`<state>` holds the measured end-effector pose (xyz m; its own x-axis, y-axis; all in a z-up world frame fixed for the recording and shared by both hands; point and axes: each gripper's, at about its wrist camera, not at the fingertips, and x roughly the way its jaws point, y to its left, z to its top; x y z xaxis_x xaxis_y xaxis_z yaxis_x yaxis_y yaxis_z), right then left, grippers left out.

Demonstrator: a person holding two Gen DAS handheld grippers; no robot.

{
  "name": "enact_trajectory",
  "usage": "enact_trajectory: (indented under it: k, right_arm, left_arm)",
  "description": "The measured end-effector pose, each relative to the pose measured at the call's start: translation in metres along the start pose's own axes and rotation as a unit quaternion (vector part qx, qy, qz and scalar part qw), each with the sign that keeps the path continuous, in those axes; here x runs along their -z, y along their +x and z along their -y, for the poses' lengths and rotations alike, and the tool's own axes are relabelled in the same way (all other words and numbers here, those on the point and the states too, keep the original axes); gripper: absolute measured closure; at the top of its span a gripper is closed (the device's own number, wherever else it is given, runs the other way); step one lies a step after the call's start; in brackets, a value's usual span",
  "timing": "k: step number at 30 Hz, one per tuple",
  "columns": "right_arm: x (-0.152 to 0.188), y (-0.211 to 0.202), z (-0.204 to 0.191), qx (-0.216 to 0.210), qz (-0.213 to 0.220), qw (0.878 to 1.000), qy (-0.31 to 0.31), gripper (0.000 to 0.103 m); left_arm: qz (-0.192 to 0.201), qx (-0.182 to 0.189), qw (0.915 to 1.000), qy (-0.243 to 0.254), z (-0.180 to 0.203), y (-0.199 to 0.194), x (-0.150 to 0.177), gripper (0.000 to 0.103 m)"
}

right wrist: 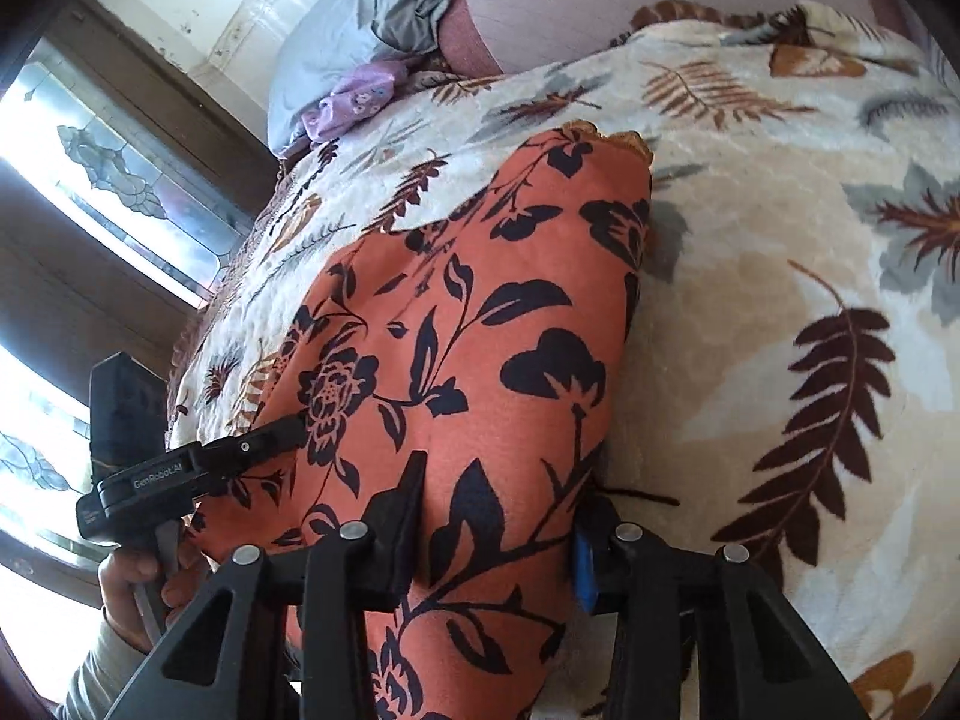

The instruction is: Fold small clothes

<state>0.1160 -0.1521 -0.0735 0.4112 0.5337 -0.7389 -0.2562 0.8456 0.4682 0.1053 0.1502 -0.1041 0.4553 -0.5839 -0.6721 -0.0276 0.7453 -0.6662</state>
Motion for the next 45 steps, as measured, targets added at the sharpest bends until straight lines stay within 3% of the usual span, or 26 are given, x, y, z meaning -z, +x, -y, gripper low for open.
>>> enact_trajectory:
  k: [6, 10, 12, 13, 15, 17, 19, 21, 24, 26, 29, 31, 32, 34, 35, 36, 37, 39, 42, 45]
  right_arm:
    - [-0.031, -0.072, -0.009, 0.02, 0.08, 0.995, -0.059, 0.062]
    - [-0.051, -0.108, 0.013, 0.029, 0.118, 0.991, -0.055, 0.062]
    - [-0.057, -0.112, 0.037, 0.029, 0.128, 0.991, -0.027, 0.06]
    - [-0.058, -0.111, 0.056, 0.034, 0.135, 0.99, 0.004, 0.053]
    - [-0.054, -0.096, 0.097, 0.055, 0.121, 0.988, 0.078, 0.038]
    - [-0.038, -0.079, 0.135, 0.054, 0.079, 0.984, 0.151, 0.037]
    - [-0.017, -0.072, 0.152, 0.052, 0.064, 0.983, 0.165, 0.037]
    - [-0.005, -0.073, 0.153, 0.07, 0.063, 0.984, 0.149, 0.037]
    - [-0.004, -0.082, 0.144, 0.071, 0.081, 0.986, 0.128, 0.037]
    - [-0.008, -0.087, 0.131, 0.07, 0.105, 0.986, 0.111, 0.037]
    - [-0.017, -0.095, 0.108, 0.061, 0.138, 0.985, 0.081, 0.037]
    - [-0.02, -0.092, 0.093, 0.064, 0.149, 0.985, 0.059, 0.029]
    - [-0.02, -0.083, 0.089, 0.065, 0.139, 0.987, 0.053, 0.026]
    - [-0.018, -0.054, 0.094, 0.06, 0.086, 0.992, 0.067, 0.024]
    - [-0.014, -0.04, 0.101, 0.066, 0.053, 0.992, 0.089, 0.024]
    - [-0.008, -0.036, 0.104, 0.068, 0.045, 0.991, 0.103, 0.024]
    - [-0.005, -0.04, 0.101, 0.066, 0.057, 0.991, 0.101, 0.024]
    - [0.001, -0.055, 0.091, 0.076, 0.076, 0.991, 0.084, 0.024]
    - [0.013, -0.076, 0.081, 0.109, 0.108, 0.986, 0.064, 0.024]
    - [0.035, -0.085, 0.075, 0.141, 0.116, 0.982, 0.054, 0.019]
  left_arm:
    - [0.062, 0.042, 0.9954, 0.06, 0.072, -0.026, -0.007, 0.075]
    - [0.09, 0.053, 0.989, 0.105, 0.117, -0.013, -0.019, 0.074]
    - [0.068, 0.048, 0.9908, 0.107, 0.126, 0.014, -0.024, 0.07]
    - [0.047, 0.035, 0.9927, 0.105, 0.125, 0.031, -0.026, 0.061]
    - [-0.001, -0.028, 0.9946, 0.1, 0.116, 0.065, -0.023, 0.049]
    - [-0.04, -0.079, 0.9927, 0.082, 0.097, 0.09, -0.015, 0.049]
    - [-0.052, -0.088, 0.9931, 0.057, 0.077, 0.096, -0.008, 0.049]
    - [-0.04, -0.07, 0.9959, 0.041, 0.066, 0.087, -0.005, 0.049]
    - [-0.015, -0.093, 0.9947, 0.039, 0.071, 0.068, -0.008, 0.049]
    - [0.011, -0.078, 0.9959, 0.043, 0.081, 0.052, -0.011, 0.045]
    - [0.056, -0.064, 0.9943, 0.064, 0.1, 0.033, -0.007, 0.029]
    - [0.081, -0.072, 0.9903, 0.086, 0.114, 0.034, -0.004, 0.015]
    - [0.081, -0.08, 0.9889, 0.095, 0.117, 0.039, 0.0, 0.013]
    - [0.042, -0.104, 0.988, 0.106, 0.117, 0.063, 0.006, 0.013]
    - [-0.002, -0.135, 0.984, 0.116, 0.115, 0.082, 0.01, 0.013]
    - [-0.036, -0.161, 0.9784, 0.125, 0.112, 0.097, 0.014, 0.014]
    - [-0.039, -0.167, 0.9773, 0.125, 0.109, 0.099, 0.018, 0.015]
    - [-0.002, -0.16, 0.981, 0.11, 0.108, 0.082, 0.02, 0.015]
    - [0.041, -0.174, 0.9778, 0.11, 0.12, 0.056, 0.021, 0.016]
    - [0.109, -0.195, 0.9634, 0.147, 0.144, 0.026, 0.033, 0.015]
